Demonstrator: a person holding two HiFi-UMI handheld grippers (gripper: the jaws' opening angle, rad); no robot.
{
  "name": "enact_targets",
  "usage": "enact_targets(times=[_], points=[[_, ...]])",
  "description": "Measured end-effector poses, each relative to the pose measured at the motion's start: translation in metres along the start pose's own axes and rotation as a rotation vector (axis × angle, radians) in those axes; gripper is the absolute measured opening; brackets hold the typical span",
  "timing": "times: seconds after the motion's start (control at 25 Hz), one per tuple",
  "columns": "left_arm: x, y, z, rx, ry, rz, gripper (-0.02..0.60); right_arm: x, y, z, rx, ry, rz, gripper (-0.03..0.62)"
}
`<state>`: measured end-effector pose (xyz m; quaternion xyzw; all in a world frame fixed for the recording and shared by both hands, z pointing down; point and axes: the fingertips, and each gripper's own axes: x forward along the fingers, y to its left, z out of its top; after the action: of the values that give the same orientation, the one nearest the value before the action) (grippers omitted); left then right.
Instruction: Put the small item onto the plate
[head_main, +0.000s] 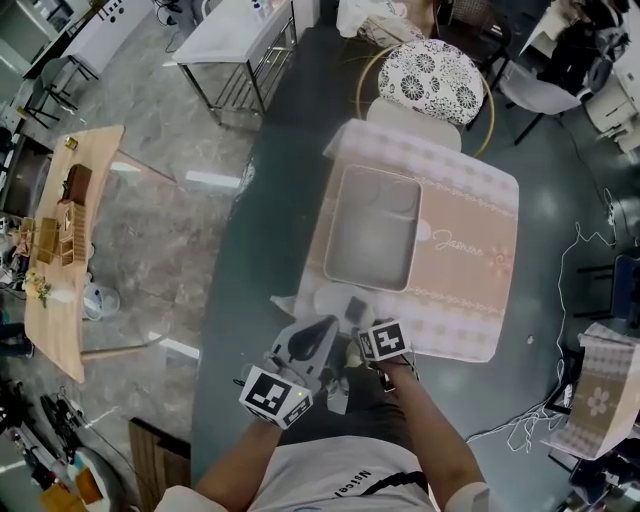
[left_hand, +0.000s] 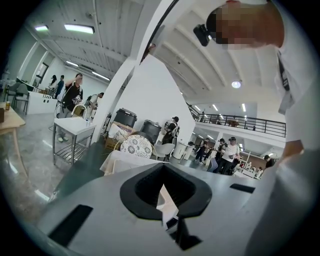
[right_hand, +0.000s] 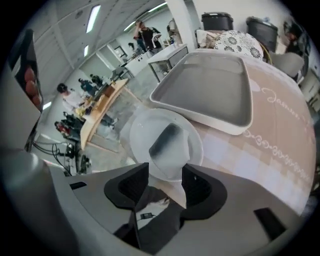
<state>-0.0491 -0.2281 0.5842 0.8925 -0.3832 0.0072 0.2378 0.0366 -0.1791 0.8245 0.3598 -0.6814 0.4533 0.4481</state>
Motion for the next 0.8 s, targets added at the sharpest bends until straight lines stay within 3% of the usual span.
enact_targets(times=[0.16, 0.36, 0.44, 0.6, 0.8], points=[[0.002, 0.000, -0.001, 0.011, 0.005, -0.005, 0.006, 0.003, -0.008, -0.007, -0.184, 0.043, -0.074, 0.192], [0.009, -0.010, 0.001, 0.020, 0.012, -0.012, 0.006, -0.010, -0.014, -0.017, -0.381, 0.044, -0.106, 0.190], [0.009, -0.010, 0.004, 0.024, 0.017, -0.014, 0.006, -0.020, -0.011, -0.009, -0.362, -0.027, -0.082, 0.186], [0.013, -0.010, 0.006, 0.030, 0.034, -0.018, 0.006, -0.059, 0.005, 0.028, -0.203, -0.254, 0.036, 0.072], [0.011, -0.023, 0.023, 0.023, 0.072, -0.009, 0.006, -0.139, 0.032, 0.067, -0.072, -0.484, 0.150, 0.046]])
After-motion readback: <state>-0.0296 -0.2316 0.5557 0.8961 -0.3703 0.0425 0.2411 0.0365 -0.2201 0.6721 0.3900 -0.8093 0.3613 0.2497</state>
